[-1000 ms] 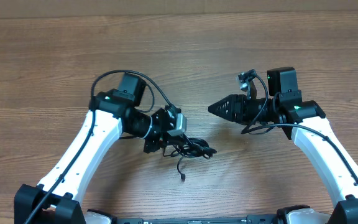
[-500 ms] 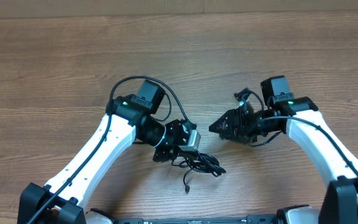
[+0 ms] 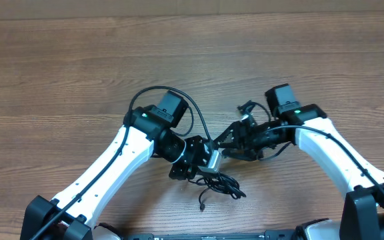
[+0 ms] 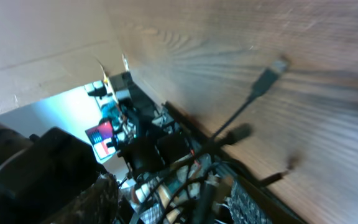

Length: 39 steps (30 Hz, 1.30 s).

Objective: Untangle cables

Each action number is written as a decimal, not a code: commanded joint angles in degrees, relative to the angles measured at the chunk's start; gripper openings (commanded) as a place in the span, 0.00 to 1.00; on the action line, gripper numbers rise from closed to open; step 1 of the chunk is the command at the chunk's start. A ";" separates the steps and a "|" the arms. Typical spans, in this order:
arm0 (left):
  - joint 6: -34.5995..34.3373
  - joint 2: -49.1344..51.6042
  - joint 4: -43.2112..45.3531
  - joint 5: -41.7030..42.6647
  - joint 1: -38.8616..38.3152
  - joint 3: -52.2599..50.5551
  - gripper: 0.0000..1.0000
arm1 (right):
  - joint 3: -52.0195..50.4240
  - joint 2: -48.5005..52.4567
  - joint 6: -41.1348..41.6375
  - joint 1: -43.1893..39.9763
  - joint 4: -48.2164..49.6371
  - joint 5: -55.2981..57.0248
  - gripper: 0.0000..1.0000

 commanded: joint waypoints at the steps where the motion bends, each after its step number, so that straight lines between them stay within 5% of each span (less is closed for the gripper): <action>1: 1.77 0.37 -0.17 -0.70 -1.57 0.81 0.04 | 0.83 0.17 5.77 2.93 1.36 0.17 0.57; 22: 1.70 0.37 -0.35 -2.03 -3.08 0.81 0.04 | 0.79 0.17 10.27 7.78 -1.55 15.47 0.49; 39: 1.68 0.37 0.00 -2.03 -3.08 0.81 0.04 | 0.72 0.15 11.10 7.78 -3.28 9.73 0.45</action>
